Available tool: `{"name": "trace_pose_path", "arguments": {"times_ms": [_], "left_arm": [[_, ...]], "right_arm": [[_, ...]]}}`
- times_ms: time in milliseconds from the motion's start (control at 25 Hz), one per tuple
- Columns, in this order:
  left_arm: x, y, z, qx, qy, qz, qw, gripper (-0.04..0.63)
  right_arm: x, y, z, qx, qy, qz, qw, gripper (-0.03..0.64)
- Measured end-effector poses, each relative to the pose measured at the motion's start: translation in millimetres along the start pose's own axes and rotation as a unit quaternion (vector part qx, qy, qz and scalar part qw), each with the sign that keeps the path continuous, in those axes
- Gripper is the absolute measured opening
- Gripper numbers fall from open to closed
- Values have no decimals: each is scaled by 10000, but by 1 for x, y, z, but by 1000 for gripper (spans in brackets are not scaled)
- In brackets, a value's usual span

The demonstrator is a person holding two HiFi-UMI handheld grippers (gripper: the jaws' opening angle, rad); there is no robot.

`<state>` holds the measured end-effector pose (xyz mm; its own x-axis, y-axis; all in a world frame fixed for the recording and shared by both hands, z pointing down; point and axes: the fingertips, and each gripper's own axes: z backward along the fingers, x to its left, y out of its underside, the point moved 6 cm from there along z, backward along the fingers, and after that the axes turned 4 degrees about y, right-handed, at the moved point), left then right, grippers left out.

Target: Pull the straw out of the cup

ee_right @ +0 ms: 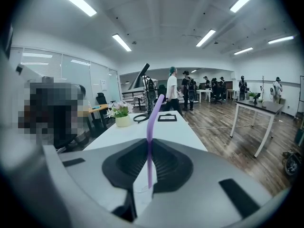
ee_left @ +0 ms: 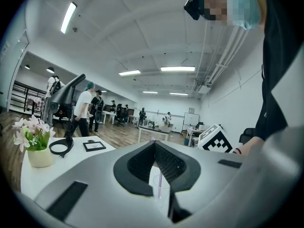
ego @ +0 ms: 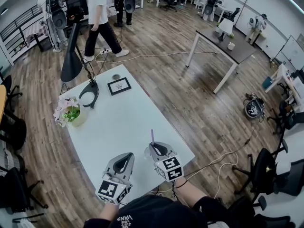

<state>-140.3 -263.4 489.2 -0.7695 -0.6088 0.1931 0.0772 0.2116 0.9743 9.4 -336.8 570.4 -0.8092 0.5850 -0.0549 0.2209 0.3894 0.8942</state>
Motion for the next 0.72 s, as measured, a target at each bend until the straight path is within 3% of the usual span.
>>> {"name": "trace_pose_path", "arguments": {"times_ms": [720], "left_arm": [[-13,-6,12,-179,16,-189,9997,11]], "right_arm": [[11,-41,39,-629,-12,42,9980,40]]}}
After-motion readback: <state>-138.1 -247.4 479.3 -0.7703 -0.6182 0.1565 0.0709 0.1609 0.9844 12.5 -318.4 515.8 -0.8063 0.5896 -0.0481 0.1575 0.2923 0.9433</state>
